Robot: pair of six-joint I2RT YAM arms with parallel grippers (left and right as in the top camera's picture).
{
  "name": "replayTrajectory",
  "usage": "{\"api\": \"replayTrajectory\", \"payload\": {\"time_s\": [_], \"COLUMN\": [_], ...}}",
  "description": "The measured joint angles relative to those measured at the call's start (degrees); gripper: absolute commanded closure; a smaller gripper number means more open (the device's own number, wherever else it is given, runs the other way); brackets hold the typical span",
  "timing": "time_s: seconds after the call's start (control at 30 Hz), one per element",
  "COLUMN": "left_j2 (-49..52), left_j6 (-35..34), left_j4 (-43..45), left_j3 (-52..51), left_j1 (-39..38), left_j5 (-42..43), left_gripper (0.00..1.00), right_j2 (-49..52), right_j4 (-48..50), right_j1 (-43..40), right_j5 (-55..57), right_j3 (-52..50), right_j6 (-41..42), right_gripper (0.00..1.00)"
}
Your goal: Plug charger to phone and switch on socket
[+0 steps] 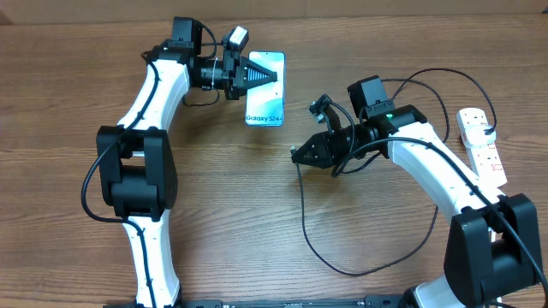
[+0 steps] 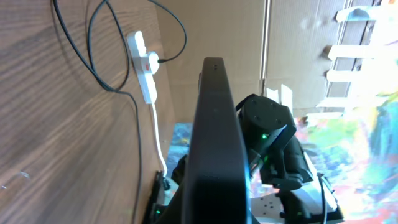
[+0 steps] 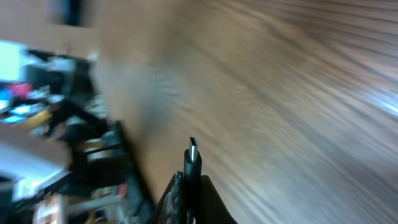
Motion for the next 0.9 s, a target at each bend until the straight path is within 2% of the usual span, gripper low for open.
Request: {"api": "replayTrajectory", "payload": {"time_s": [0.2, 0.33, 0.47, 0.63, 0.9], "left_j2": [0.0, 0.0, 0.0, 0.0, 0.0], "left_j6": [-2.7, -4.1, -4.7, -5.0, -5.2], "left_j4": [1.3, 2.9, 3.0, 3.0, 3.0], "left_j3": [0.0, 0.0, 0.0, 0.0, 0.0], "left_j1": [-1.1, -1.4, -1.1, -1.0, -1.1], "left_j5": [0.1, 0.3, 0.5, 0.2, -2.7], "left_gripper": [0.96, 0.96, 0.96, 0.96, 0.96], "right_j2": [0.0, 0.0, 0.0, 0.0, 0.0], "right_j4": [1.1, 0.9, -3.3, -8.8, -2.9], "right_j1": [0.0, -0.3, -1.9, -3.0, -3.0], "right_j5": [-7.8, -6.8, 4.0, 25.4, 44.4], "right_j3": [0.0, 0.0, 0.0, 0.0, -5.1], "right_j6": [-1.2, 0.6, 3.8, 8.6, 17.1], "right_gripper": [0.96, 0.96, 0.96, 0.96, 0.96]}}
